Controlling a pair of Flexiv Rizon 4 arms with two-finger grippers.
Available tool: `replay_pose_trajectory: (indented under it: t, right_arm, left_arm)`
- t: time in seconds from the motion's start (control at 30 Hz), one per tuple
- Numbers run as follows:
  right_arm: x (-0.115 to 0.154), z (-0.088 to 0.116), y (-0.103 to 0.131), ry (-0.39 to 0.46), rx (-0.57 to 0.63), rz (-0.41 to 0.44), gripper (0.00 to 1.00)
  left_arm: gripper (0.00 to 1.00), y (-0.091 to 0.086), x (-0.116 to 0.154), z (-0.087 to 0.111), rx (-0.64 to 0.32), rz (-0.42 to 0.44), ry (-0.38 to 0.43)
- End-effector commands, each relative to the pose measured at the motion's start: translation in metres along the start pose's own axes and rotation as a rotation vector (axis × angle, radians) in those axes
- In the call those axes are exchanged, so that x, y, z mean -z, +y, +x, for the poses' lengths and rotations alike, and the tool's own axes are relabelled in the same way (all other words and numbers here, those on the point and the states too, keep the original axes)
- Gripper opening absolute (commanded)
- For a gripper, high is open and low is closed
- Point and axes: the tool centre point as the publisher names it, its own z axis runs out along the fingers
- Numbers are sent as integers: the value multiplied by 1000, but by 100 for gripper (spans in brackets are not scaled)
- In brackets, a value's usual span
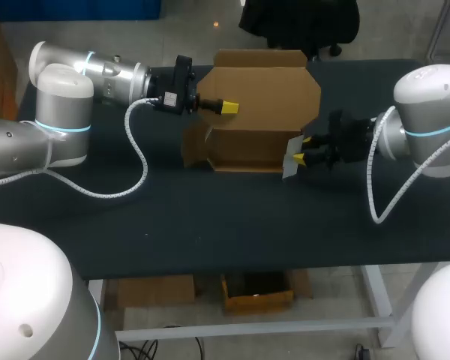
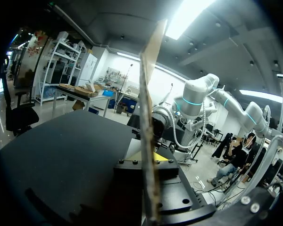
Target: Assemble the packaging by folding the flat box into shape, placing the metal phone stand inside, and closing the box properly
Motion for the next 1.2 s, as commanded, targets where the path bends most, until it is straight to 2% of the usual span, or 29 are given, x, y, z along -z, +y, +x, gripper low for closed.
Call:
replay_pose_trajectory:
  t: [0.03, 0.2, 0.53, 0.97, 1.2]
  right_arm:
    - [-5, 6, 2, -25, -8, 8, 46]
    - [-9, 7, 3, -41, -33, 3, 47]
    - [-12, 9, 4, -144, -117, 2, 47]
    - [-17, 13, 5, -234, -191, 7, 46]
    - [-18, 10, 5, -249, -226, -3, 46]
  left_arm:
    - [0, 3, -1, -1, 0, -1, 2]
    - [0, 3, -1, -1, 0, -1, 2]
    - [0, 3, -1, -1, 0, -1, 2]
    - [0, 3, -1, -1, 0, -1, 2]
    - [0, 3, -1, -1, 0, -1, 2]
